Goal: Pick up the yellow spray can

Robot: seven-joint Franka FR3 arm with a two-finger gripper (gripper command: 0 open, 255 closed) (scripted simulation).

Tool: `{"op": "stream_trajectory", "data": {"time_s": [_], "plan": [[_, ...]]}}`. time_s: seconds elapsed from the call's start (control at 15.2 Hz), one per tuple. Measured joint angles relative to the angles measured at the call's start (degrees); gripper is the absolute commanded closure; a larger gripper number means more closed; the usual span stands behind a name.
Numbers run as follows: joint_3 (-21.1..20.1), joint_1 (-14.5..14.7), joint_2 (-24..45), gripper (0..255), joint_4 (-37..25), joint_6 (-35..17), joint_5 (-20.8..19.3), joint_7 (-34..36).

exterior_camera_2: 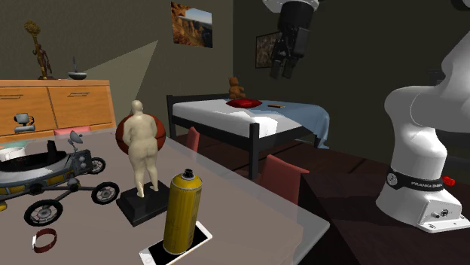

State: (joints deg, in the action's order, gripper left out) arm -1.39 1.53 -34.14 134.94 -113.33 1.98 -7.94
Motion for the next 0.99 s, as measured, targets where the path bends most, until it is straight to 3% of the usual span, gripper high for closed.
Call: {"op": "stream_trajectory", "data": {"time_s": [0.59, 0.99], "plan": [[1.32, 3.02, 16.55, 0, -1.88, -13.77, 6.85, -3.52], [1.55, 5.11, 29.59, 0, -7.22, -20.72, 13.16, -7.47]]}}
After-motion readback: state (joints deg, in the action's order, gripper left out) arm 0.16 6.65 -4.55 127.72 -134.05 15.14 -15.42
